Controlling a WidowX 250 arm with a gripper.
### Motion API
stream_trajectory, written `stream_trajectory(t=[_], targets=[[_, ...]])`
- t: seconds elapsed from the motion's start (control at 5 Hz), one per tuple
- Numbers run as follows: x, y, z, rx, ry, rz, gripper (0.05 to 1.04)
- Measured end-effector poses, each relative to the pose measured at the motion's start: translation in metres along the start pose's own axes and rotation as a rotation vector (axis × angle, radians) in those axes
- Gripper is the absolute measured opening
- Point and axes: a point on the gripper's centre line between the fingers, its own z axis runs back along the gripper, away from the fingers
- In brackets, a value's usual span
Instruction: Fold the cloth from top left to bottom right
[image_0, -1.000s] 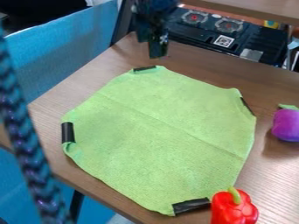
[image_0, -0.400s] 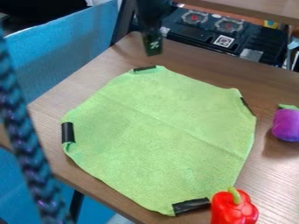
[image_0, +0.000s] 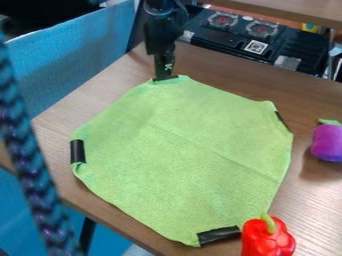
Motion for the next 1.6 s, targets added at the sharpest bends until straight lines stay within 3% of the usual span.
stream_trajectory(t=[0.4,1.4,1.6], targets=[[0.000,0.013,-0.028,-0.017,0.036,0.069,0.999],[0.013,0.023,-0.062,-0.038,0.066,0.122,0.973],[0.012,0.022,-0.068,-0.037,0.076,0.166,0.712]])
